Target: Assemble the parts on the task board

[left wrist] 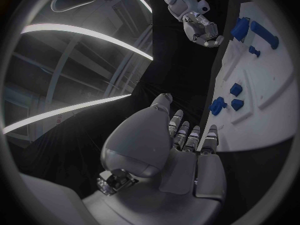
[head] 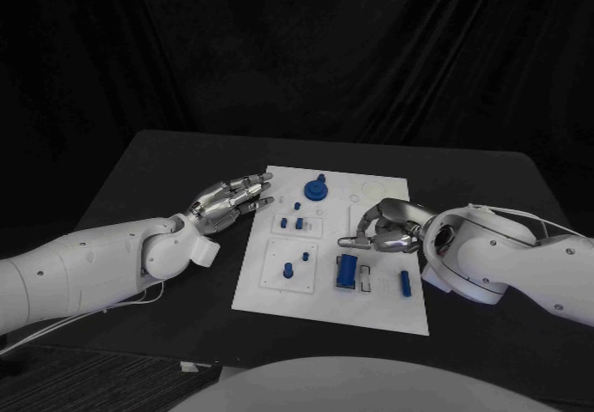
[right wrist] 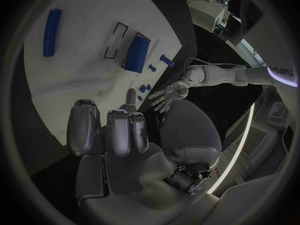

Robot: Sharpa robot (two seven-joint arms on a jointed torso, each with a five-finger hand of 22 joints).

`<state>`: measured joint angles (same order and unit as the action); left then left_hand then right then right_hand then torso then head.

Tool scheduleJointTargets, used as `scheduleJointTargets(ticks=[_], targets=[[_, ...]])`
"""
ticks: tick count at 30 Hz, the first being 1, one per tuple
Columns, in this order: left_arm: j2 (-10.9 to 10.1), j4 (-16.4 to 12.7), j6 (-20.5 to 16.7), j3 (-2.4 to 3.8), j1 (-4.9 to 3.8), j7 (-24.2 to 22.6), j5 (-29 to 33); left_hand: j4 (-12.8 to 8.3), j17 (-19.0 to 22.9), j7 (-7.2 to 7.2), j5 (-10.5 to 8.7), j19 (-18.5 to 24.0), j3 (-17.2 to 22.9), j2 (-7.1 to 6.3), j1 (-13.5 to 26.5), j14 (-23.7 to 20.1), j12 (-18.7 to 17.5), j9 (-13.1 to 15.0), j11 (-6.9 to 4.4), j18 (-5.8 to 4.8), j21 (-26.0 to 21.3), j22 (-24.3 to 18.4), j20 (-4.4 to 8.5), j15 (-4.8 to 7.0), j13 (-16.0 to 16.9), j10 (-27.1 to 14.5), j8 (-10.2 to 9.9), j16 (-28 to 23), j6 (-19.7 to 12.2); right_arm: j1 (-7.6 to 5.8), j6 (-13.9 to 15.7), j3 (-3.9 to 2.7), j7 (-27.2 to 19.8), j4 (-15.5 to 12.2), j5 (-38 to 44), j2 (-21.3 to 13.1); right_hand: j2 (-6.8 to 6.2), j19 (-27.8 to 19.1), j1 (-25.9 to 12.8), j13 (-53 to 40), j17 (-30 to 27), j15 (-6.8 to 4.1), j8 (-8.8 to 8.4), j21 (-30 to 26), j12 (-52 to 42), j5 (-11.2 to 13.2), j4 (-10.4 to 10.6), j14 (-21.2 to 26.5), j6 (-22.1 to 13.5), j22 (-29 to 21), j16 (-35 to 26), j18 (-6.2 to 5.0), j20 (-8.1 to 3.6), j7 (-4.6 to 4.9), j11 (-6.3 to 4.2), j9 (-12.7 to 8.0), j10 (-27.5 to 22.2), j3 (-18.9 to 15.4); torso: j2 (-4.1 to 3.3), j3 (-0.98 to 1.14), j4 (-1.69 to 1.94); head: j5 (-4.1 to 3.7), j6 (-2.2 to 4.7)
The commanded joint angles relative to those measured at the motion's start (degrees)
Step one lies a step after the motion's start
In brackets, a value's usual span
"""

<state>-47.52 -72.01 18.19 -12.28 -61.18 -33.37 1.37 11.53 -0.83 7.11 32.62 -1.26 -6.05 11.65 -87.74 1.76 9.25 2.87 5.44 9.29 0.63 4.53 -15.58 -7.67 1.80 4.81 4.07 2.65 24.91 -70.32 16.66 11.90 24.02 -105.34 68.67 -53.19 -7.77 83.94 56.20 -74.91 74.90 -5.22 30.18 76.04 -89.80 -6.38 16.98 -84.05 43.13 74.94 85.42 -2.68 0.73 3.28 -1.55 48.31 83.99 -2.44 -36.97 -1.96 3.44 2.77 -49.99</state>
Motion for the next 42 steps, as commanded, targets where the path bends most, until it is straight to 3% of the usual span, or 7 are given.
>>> scheduleJointTargets(ticks=[1, 5, 7, 16, 24, 31, 42], targets=[[0.09, -0.12, 0.82, 0.06, 0.07, -0.49, 0.29, 0.03, -0.01, 0.13, 0.15, 0.14, 0.35, -0.08, 0.10, -0.23, -0.17, 0.09, 0.42, 1.04, 0.15, -0.04, -0.26, -0.20, -0.05, -0.09, 0.19, 0.25, 0.18, -0.08, 5.60, 0.01, -4.44, -0.19, 9.70, 0.00, -0.55, 1.97, 0.43, -15.09, 4.59, 0.38, 0.69, 0.27, -0.20, 0.51, 0.02, -4.12, -1.44, 10.98, 0.19, -0.39, 0.55, 0.19, 0.48, 0.33, 6.01, -0.48, 0.07, -0.01, 0.01, 0.01, -0.01], [0.11, -0.12, 0.86, 0.06, 0.07, -0.47, 0.29, 0.03, -0.01, 0.13, 0.15, 0.14, 0.35, -0.08, 0.10, -0.23, -0.17, 0.09, 0.42, 1.04, 0.15, -0.04, -0.26, -0.20, -0.05, -0.09, 0.19, 0.25, 0.18, 0.56, 6.97, 0.01, -6.61, -0.16, 12.13, 0.01, 0.38, 1.99, 3.98, -15.09, 4.77, 0.42, 2.26, 0.50, -0.20, -0.73, -0.15, -4.13, -4.09, 11.04, 0.32, -0.36, 0.65, 0.47, 0.51, 0.88, 6.01, 0.47, 0.05, -0.01, 0.01, 0.05, -0.01], [0.09, -0.13, 0.93, 0.06, 0.07, -0.48, 0.29, 0.02, -0.02, 0.19, 0.15, 0.12, 0.38, -0.10, 0.13, -0.23, -0.15, 0.11, 0.49, 1.04, 0.16, 0.01, -0.27, -0.19, -0.05, -0.07, 0.24, 0.26, 0.31, 1.17, 6.99, 0.02, -7.07, -0.27, 13.72, -0.07, 2.02, 1.73, 10.45, -15.09, 4.08, 0.36, 1.27, -0.09, -0.20, -7.56, -1.57, -3.95, -9.75, 10.85, 0.02, -0.47, 0.60, 1.15, 0.48, -0.24, 6.01, 2.25, 0.02, -0.01, 0.02, 0.14, -0.01], [-0.07, -0.08, 1.20, 0.06, 0.08, -0.45, 0.29, -0.01, -0.02, 0.22, 0.14, 0.11, 0.38, -0.16, 0.14, -0.23, -0.14, 0.12, 0.53, 1.05, 0.17, 0.04, -0.27, -0.18, -0.04, -0.06, 0.26, 0.26, 0.35, 5.73, 8.28, 0.02, -6.44, -2.17, 26.36, -1.25, 0.35, 1.20, 17.30, -15.09, 2.35, 0.86, 4.91, -1.52, -0.20, -5.65, -0.37, -3.58, -26.57, 10.44, -0.87, -0.73, 0.91, 1.94, 1.02, -0.90, 6.01, 0.55, -0.12, -0.01, 0.00, 0.13, -0.01], [0.04, 0.07, 1.39, 0.06, 0.10, -0.40, 0.29, -0.04, -0.01, 0.24, 0.12, 0.13, 0.38, -0.21, 0.15, -0.24, -0.15, 0.12, 0.56, 1.05, 0.16, -0.04, -0.27, -0.18, -0.05, -0.07, 0.27, 0.26, 0.34, 8.96, 7.60, 0.02, -2.66, -2.72, 32.63, -1.43, -4.63, 0.88, 12.75, -15.09, 0.93, 1.00, 10.33, -2.70, -0.20, 0.02, 0.14, -3.28, -28.64, 10.11, -1.62, -0.93, 1.09, 2.17, 1.28, -1.57, 6.01, -2.91, -0.05, 0.01, -0.03, 0.06, -0.01], [0.02, 0.12, 1.46, 0.06, 0.12, -0.30, 0.29, -0.04, -0.01, 0.24, 0.12, 0.13, 0.38, -0.21, 0.15, -0.24, -0.15, 0.12, 0.56, 1.05, 0.16, -0.04, -0.27, -0.18, -0.05, -0.07, 0.27, 0.26, 0.34, 10.01, 7.46, 0.02, -0.69, -2.72, 33.97, -1.21, -4.69, 0.85, 9.72, -15.09, 0.51, 0.82, 17.36, -3.19, -0.20, 2.25, 0.12, -3.26, -27.47, 10.01, -1.93, -1.02, 1.03, 1.75, 1.01, -1.06, 6.01, -3.04, 0.01, 0.02, -0.14, 0.08, -0.01], [0.12, 0.15, 1.74, 0.06, 0.17, -0.26, 0.29, -0.08, -0.01, 0.28, 0.12, 0.13, 0.43, -0.26, 0.17, -0.25, -0.13, 0.13, 0.60, 1.05, 0.16, -0.03, -0.28, -0.17, -0.05, -0.05, 0.30, 0.25, 0.36, 10.58, 4.77, 0.02, 3.98, -2.36, 36.25, -0.79, -5.41, 0.50, 9.13, -15.09, -0.40, 0.78, 21.88, -4.54, -0.20, 0.81, 0.13, -3.09, -30.03, 9.68, -2.47, -1.24, 0.95, 1.68, 0.97, -1.17, 6.01, -3.59, -0.01, 0.01, -0.02, 0.13, -0.01]])
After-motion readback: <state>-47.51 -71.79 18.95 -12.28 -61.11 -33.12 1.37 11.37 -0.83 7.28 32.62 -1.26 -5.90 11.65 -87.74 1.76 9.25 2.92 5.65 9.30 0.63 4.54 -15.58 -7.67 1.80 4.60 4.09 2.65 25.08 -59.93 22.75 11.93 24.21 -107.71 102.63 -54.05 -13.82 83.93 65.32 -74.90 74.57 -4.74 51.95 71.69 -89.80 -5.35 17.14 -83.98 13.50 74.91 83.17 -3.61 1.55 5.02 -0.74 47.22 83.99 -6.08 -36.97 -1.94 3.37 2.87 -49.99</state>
